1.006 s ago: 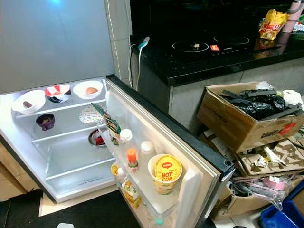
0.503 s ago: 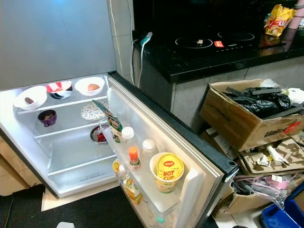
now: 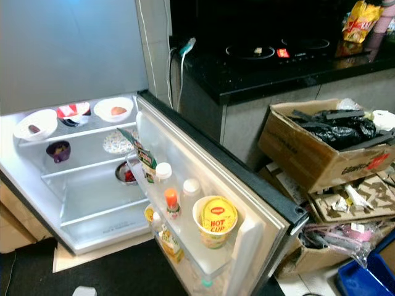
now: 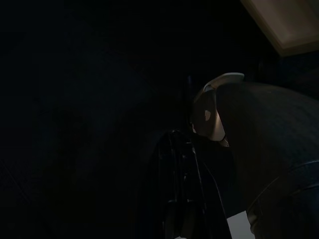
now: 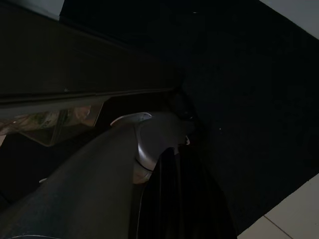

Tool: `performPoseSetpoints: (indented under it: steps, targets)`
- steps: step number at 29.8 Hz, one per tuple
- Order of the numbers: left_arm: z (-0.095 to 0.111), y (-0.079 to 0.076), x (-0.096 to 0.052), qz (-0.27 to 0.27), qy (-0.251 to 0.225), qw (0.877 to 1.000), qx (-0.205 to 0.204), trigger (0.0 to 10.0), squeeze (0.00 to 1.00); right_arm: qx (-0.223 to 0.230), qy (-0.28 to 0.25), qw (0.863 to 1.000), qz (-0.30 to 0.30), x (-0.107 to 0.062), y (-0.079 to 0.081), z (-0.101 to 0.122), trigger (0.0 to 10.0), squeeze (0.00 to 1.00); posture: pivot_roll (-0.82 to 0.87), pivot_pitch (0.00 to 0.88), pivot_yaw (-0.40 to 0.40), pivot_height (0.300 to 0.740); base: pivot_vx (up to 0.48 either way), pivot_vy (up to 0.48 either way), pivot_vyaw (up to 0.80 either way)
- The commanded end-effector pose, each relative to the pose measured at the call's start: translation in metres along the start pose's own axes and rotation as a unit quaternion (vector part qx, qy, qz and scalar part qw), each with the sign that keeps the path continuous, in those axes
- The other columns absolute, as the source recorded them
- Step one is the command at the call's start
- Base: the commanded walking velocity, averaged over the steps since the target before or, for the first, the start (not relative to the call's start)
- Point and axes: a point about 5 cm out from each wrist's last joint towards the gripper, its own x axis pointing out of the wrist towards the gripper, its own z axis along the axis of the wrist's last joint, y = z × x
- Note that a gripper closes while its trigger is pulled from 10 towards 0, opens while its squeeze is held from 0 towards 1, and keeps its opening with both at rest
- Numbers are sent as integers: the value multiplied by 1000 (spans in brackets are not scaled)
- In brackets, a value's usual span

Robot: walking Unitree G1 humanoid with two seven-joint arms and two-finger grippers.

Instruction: Restocking fridge

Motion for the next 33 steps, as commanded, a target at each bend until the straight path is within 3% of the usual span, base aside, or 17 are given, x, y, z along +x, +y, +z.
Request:
performPoseSetpoints:
  steps: [1, 9, 22, 26, 33]
  targets:
    - [-18, -8, -1, -15, 35, 999, -1, 10000, 0, 3, 0, 1000, 0, 0, 1, -1, 10000, 0, -69, 54, -5, 740, 0, 0, 0]
    - [-18, -7, -1, -14, 36, 999, 0, 10000, 0, 1, 1, 1000, -1, 0, 1, -1, 10000, 0, -68, 50, -6, 740, -333, 0, 0]
    - [-19, -7, -1, -14, 38, 999, 3, 10000, 0, 2, 0, 1000, 1, 1, 2, 0, 10000, 0, -69, 48, -6, 740, -11, 0, 0]
    - [-19, -7, -2, -14, 39, 999, 3, 10000, 0, 2, 0, 1000, 1, 1, 2, 0, 10000, 0, -68, 48, -5, 740, -480, 0, 0]
    - [-19, -7, -2, -14, 39, 999, 2, 10000, 0, 3, 0, 1000, 1, 1, 2, 0, 10000, 0, -69, 50, -5, 740, 0, 0, 0]
